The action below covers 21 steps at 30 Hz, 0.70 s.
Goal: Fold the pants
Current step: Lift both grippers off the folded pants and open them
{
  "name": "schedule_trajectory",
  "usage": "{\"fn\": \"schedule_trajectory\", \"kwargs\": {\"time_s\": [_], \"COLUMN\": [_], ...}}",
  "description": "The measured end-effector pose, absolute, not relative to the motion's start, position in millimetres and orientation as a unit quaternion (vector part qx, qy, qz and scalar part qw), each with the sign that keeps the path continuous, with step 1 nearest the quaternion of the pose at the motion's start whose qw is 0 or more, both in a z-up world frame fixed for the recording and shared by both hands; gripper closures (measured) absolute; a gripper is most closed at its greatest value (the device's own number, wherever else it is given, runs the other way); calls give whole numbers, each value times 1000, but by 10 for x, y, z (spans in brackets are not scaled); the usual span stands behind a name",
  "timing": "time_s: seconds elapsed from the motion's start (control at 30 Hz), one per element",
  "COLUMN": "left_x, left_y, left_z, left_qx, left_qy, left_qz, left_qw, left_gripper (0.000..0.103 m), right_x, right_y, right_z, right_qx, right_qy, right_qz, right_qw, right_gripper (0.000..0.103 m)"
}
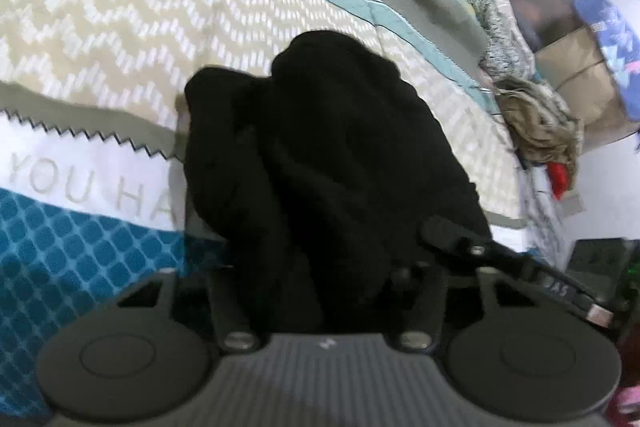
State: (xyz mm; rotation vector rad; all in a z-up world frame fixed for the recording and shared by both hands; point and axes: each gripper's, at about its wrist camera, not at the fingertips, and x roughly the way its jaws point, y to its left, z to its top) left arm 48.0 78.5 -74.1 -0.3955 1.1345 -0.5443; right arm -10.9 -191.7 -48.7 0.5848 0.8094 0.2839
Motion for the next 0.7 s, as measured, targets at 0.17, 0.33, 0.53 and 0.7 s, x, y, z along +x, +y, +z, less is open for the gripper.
{"fn": "schedule_trajectory", "kwargs": {"time_s": [0.17,0.33,0.53,0.7], "left_x": [538,1079,2356,3287], "left_y": [663,395,-79,-355], "left_z": [-145,379,260,-482], "left_qx": [-135,-76,-48,-49], "left_qy": [461,354,319,415], "left_qz": [-274,-293,-242,-140], "left_qw": [833,885,915,898], "left_gripper": [68,68,62,62], "right_x": [-211,195,1375,2095], "right_y": [-1664,-1785,-2016,-2070], "right_z": [-6,357,238,-446], "right_qx": [192,181,208,252], "right_qy": [305,189,148,249], "right_qz": [139,113,56,-7], "right_qw": [922,959,965,935], "right_gripper": [57,56,55,55]}}
